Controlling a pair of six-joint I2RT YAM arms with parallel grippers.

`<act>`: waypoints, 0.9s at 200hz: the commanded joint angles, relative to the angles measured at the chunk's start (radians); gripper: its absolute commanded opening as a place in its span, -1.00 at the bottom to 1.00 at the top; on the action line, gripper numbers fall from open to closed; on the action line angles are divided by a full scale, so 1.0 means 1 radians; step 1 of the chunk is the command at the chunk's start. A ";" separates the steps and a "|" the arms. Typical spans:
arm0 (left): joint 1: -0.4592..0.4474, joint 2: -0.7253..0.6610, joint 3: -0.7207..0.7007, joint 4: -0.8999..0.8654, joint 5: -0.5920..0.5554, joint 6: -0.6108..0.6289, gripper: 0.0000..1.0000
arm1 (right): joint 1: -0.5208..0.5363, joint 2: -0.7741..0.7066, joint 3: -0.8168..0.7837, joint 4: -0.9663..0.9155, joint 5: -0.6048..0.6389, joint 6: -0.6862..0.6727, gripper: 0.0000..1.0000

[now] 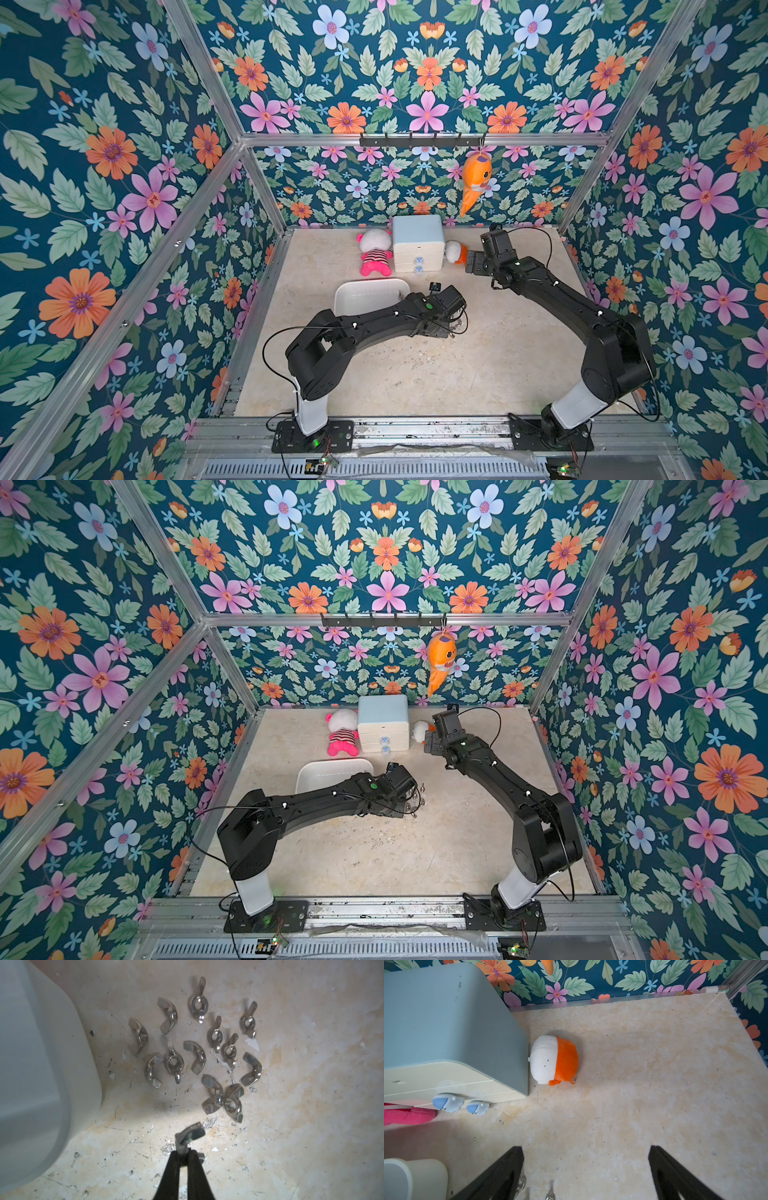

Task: Take out the wing nut from the storage box
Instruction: Place the wing nut at the center of the board.

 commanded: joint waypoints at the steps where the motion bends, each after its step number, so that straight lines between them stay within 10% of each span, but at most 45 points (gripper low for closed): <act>1: -0.004 0.018 -0.011 0.037 0.013 -0.013 -0.81 | -0.001 -0.009 -0.002 0.006 -0.006 0.006 0.99; 113: 0.008 0.128 0.007 0.077 -0.001 -0.018 -0.74 | -0.001 -0.021 -0.011 0.000 -0.006 0.005 0.99; 180: 0.010 0.101 0.028 0.066 -0.006 -0.004 -0.27 | -0.001 -0.018 -0.017 0.015 -0.013 0.002 0.99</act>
